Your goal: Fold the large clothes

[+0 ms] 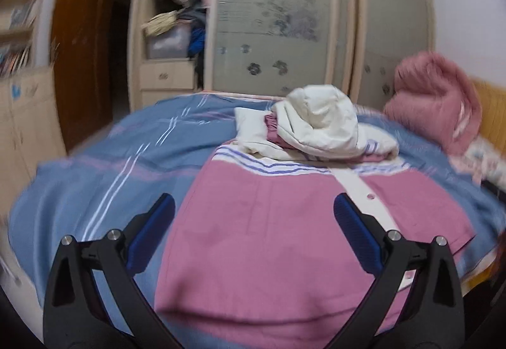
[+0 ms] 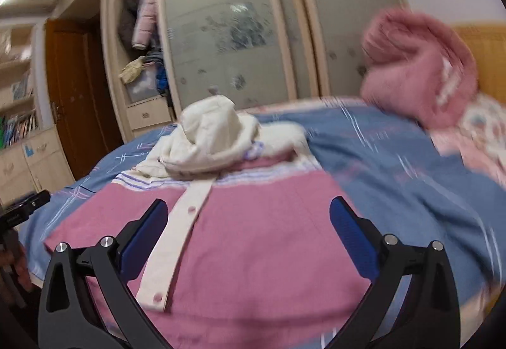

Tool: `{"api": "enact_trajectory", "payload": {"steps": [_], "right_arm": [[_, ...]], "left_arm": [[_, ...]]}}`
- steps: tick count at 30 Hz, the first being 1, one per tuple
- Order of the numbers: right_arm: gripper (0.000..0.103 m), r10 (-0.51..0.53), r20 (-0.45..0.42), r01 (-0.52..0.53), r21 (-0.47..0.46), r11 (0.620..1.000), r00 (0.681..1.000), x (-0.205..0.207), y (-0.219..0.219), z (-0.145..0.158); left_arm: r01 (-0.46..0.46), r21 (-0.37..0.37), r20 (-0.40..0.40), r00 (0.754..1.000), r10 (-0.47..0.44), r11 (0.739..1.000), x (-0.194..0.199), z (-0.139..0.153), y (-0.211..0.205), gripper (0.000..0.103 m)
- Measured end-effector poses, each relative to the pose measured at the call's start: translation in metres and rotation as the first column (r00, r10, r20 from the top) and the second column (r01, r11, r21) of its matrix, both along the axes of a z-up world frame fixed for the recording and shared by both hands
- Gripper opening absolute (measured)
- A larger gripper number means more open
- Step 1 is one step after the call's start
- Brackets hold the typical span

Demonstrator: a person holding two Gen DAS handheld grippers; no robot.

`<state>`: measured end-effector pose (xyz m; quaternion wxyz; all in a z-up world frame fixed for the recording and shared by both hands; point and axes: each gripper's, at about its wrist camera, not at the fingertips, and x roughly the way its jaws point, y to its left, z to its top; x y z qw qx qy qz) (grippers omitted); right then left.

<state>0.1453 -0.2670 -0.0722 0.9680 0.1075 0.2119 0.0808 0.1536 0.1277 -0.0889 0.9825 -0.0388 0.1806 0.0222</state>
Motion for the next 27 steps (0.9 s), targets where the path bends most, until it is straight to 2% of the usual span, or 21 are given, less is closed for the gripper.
{"api": "enact_trajectory", "payload": {"steps": [1,4,11,23,27], "right_arm": [[0.102,-0.009,0.022,0.008,0.048,0.999,1.000,-0.012,-0.008,0.001],[0.102,-0.041,0.070,0.037,0.067,0.997,0.997,-0.028,-0.015,0.004],[0.102,-0.030,0.045,0.028,0.045,0.999,0.999,-0.027,-0.006,0.003],[0.102,-0.020,0.055,0.021,-0.021,1.000,0.998,-0.032,0.007,0.003],[0.102,-0.018,0.081,0.024,-0.064,0.998,0.997,-0.037,0.010,0.005]], "left_arm": [[-0.009,-0.033,0.026,1.000,0.010,0.999,-0.011,0.001,0.007,0.101],[-0.019,-0.073,0.051,0.998,0.023,0.997,-0.024,0.000,0.014,0.101],[-0.012,-0.021,-0.024,1.000,0.012,1.000,-0.013,-0.009,0.002,0.101],[-0.001,-0.021,-0.020,1.000,0.001,1.000,-0.015,-0.011,-0.002,0.101],[0.036,-0.036,-0.002,0.999,-0.036,0.999,-0.020,-0.010,-0.001,0.101]]}}
